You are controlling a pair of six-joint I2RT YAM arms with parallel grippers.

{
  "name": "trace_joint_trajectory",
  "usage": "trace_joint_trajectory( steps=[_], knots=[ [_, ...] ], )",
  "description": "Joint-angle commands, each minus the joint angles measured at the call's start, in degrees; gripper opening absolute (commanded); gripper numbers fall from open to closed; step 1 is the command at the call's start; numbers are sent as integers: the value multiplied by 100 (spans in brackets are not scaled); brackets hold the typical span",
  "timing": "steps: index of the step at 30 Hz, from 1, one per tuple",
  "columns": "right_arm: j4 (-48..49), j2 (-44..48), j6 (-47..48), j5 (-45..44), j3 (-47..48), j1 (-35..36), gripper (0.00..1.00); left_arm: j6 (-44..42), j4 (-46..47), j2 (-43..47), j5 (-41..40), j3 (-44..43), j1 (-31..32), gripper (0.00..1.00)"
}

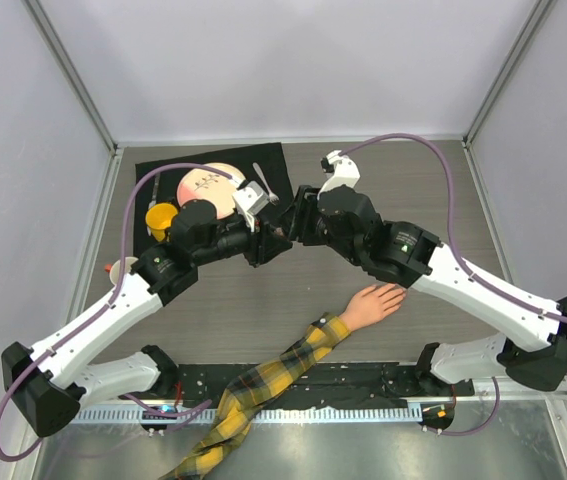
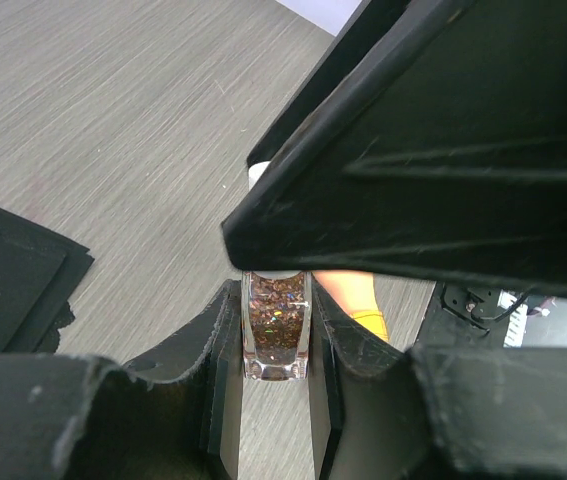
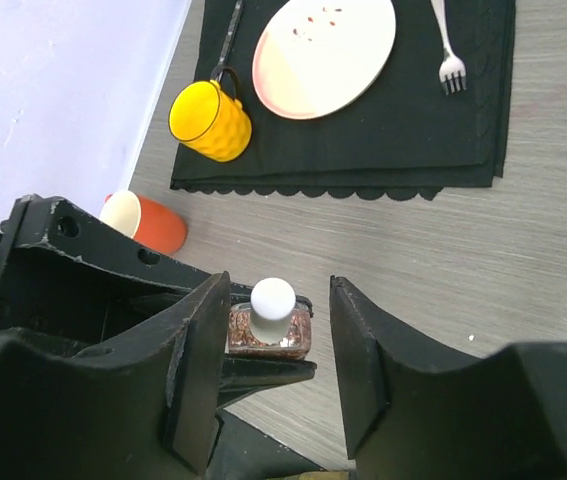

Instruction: Paint the nails

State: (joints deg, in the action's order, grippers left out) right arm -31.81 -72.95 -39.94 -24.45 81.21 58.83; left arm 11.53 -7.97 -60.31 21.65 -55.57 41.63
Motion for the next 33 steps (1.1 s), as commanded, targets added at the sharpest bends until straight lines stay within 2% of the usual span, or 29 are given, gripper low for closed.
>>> trace_joint_trajectory(
  steps=[1,2,5,6,8,9,11,12,13,14,15,16,17,18,21,25,26,27,28,30,33],
  knots=[
    [245,44,-215,168,71,41,48,-46,392,169,76,-24,-5,0],
    [341,61,-224,203,-17,41,47,-37,392,178,120,-33,-5,0],
    [491,158,-224,256,-166,41,30,-11,445,178,243,-24,3,0],
    [527,202,-198,308,-202,41,16,7,471,195,287,-15,-5,0],
    [649,377,-41,379,-376,41,1,68,550,222,506,-6,-6,0],
    [754,465,117,440,-482,32,1,121,568,213,890,-24,-5,0],
    [1418,876,1484,1412,-1076,-11,1,270,682,222,1479,-85,-32,0],
    [1719,1070,2038,1982,-1394,-20,1,567,978,213,2318,-94,-32,0],
    [2027,1351,3061,3536,-1763,-20,1,752,1199,196,2674,-59,-40,0],
    [2787,1867,3176,3700,-2654,-55,1,1041,1471,178,3043,-16,-41,0],
    [3056,2046,3168,3884,-2950,-195,1,1610,2309,169,3317,63,-49,0],
    [3110,2048,3107,4312,-3049,-422,1,1920,2691,160,3694,238,-41,0],
    [3085,1978,2759,5352,-2989,-660,1,2106,3026,152,3810,309,-41,0],
    [3146,1821,2512,5789,-2962,-1028,1,2212,3177,125,3873,327,-41,0],
    [3865,2055,2096,5838,-3216,-996,1,2231,3222,160,3917,328,-41,0],
    [3701,2127,2052,5487,-3138,-1014,1,1749,2653,213,3672,188,-58,0],
    [3569,2135,2008,5347,-3059,-1005,2,1417,2234,222,3480,135,-49,0],
    [3481,2144,1930,4971,-3006,-1005,29,1239,1986,231,3338,39,-49,0],
    [3219,2144,1885,4724,-2936,-1005,43,811,1461,265,3120,-15,-49,0],
    [2770,2127,1667,3691,-2612,-1005,59,431,1019,301,2409,-146,-49,0],
    [2005,1995,1263,2433,-2067,-961,63,-114,324,345,1213,-208,-49,0]
  ],
)
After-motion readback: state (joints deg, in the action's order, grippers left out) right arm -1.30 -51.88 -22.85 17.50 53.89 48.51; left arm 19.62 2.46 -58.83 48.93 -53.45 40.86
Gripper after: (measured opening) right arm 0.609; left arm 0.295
